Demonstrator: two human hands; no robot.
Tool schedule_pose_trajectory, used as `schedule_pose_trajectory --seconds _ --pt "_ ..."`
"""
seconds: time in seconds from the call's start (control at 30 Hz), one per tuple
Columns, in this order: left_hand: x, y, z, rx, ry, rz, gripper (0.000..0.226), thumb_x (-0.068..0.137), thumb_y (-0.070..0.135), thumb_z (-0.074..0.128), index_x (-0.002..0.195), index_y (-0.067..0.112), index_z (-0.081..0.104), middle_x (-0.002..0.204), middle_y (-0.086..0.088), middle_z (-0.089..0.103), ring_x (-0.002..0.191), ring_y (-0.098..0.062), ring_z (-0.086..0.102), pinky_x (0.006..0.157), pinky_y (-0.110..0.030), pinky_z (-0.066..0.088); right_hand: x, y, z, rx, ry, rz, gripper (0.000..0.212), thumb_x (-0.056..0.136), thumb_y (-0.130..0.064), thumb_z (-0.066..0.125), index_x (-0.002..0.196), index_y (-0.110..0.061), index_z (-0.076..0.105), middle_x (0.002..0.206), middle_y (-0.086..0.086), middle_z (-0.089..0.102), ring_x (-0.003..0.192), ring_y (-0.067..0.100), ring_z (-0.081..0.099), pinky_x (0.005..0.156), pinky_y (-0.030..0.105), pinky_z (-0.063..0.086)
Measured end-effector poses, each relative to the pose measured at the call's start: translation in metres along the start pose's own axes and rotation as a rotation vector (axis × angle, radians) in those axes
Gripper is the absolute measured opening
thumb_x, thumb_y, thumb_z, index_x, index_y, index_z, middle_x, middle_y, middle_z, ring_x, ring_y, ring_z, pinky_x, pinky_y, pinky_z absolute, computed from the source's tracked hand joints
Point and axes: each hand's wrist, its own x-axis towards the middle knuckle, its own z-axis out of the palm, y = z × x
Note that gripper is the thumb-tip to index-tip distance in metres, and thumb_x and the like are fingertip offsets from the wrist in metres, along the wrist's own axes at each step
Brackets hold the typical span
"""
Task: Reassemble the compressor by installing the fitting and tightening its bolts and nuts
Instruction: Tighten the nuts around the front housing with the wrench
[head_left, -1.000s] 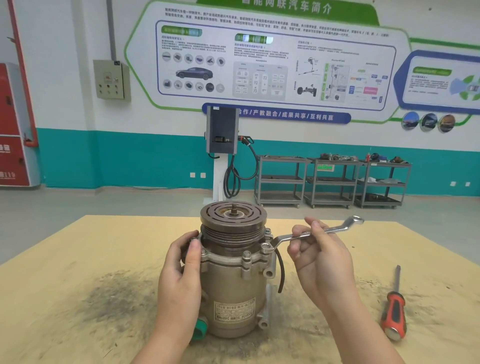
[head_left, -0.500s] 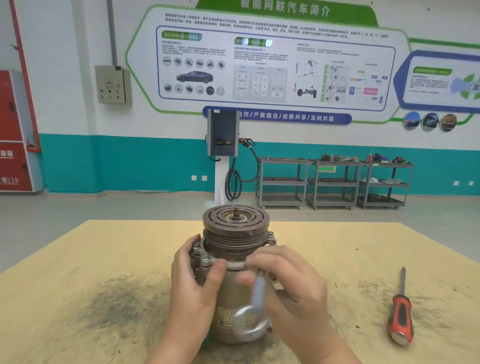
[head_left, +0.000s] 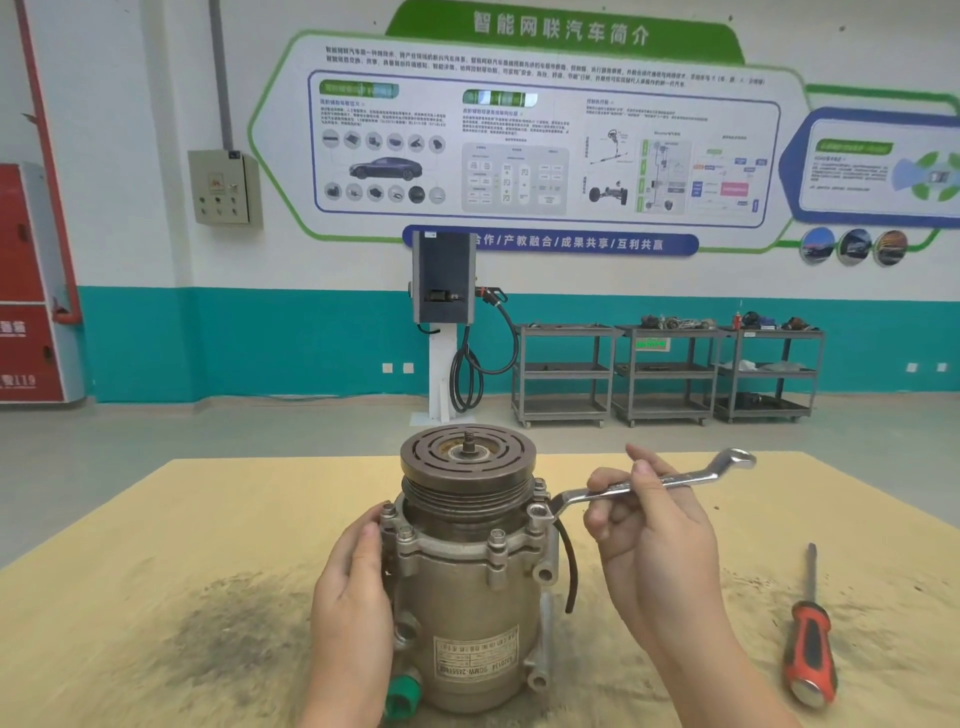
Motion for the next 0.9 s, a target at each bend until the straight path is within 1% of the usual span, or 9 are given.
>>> schedule_pose_trajectory --seconds 0.1,0.17,0.27,0.37,0.47,0.57,0.67,0.77,0.9 --pt "0.001 -0.001 -0.001 -0.008 0.004 0.003 0.028 0.104 0.019 0.041 0.099 0.032 0.065 0.097 0.019 0.066 0.089 0.007 0.062 0.065 -0.008 0.043 0.005 0.002 -0.003 0.025 -0.002 0.090 0.014 0.104 -0.011 0.037 0.105 -0.007 0.050 0.062 0.010 0.064 0.043 0.015 0.050 0.042 0.022 0.045" --pt "0.003 -0.002 -0.001 -0.023 0.012 0.003 0.031 0.104 0.018 0.040 0.095 0.032 0.066 0.090 0.019 0.068 0.080 0.011 0.064 0.059 -0.003 0.043 0.002 0.006 -0.002 -0.001 0.004 0.022 0.015 0.104 -0.016 0.036 0.102 -0.010 0.049 0.064 0.010 0.063 0.044 0.016 0.051 0.044 0.022 0.045" --pt "0.006 -0.008 -0.002 -0.068 0.034 -0.015 0.034 0.106 0.020 0.036 0.098 0.029 0.068 0.097 0.012 0.070 0.092 0.000 0.065 0.072 -0.017 0.046 -0.016 0.015 0.004 -0.227 -0.008 -0.384 0.015 0.103 -0.030 0.038 0.095 -0.024 0.049 0.070 0.009 0.064 0.049 0.019 0.057 0.050 0.022 0.048" --pt "0.011 -0.014 -0.004 -0.085 0.062 -0.030 0.036 0.107 0.024 0.032 0.100 0.028 0.068 0.105 0.009 0.070 0.102 -0.005 0.063 0.083 -0.025 0.045 -0.033 0.022 0.010 -0.460 -0.281 -0.806 0.017 0.101 -0.038 0.046 0.092 -0.030 0.058 0.080 -0.001 0.066 0.060 0.011 0.062 0.058 0.018 0.050" --pt "0.015 -0.019 -0.005 -0.122 0.095 -0.054 0.038 0.107 0.027 0.033 0.096 0.027 0.069 0.098 0.010 0.073 0.099 -0.004 0.064 0.080 -0.023 0.045 -0.041 0.028 0.013 -0.775 -0.517 -0.995 0.028 0.096 -0.036 0.060 0.082 -0.012 0.068 0.081 -0.001 0.066 0.070 0.015 0.062 0.059 0.026 0.050" --pt "0.017 -0.022 -0.005 -0.119 0.096 -0.067 0.039 0.106 0.035 0.033 0.094 0.031 0.070 0.091 0.019 0.073 0.100 -0.004 0.065 0.082 -0.024 0.044 -0.040 0.025 0.017 -0.888 -0.586 -1.060 0.033 0.092 -0.035 0.064 0.079 -0.005 0.072 0.081 -0.001 0.067 0.069 0.016 0.061 0.060 0.027 0.050" --pt "0.015 -0.025 -0.005 -0.053 0.093 -0.040 0.040 0.104 0.038 0.034 0.089 0.044 0.070 0.093 0.023 0.071 0.105 -0.007 0.063 0.089 -0.032 0.044 -0.041 0.014 0.019 -0.701 -0.503 -0.903 0.027 0.101 -0.038 0.045 0.092 -0.020 0.062 0.084 -0.008 0.063 0.070 0.006 0.061 0.063 0.018 0.050" --pt "0.014 -0.023 -0.003 -0.010 0.077 -0.016 0.040 0.104 0.035 0.037 0.086 0.051 0.069 0.090 0.022 0.072 0.101 -0.008 0.065 0.082 -0.032 0.046 -0.033 -0.002 0.018 -0.435 -0.248 -0.640 0.021 0.102 -0.036 0.038 0.091 -0.032 0.055 0.078 0.001 0.066 0.058 0.010 0.058 0.057 0.017 0.047" --pt "0.005 -0.015 -0.002 -0.006 0.049 -0.012 0.040 0.101 0.055 0.032 0.088 0.047 0.069 0.095 0.019 0.071 0.105 -0.007 0.063 0.093 -0.034 0.046 -0.015 -0.009 0.010 -0.167 -0.086 -0.235 0.021 0.105 -0.014 0.032 0.102 -0.019 0.052 0.067 0.009 0.065 0.049 0.017 0.051 0.050 0.021 0.045"
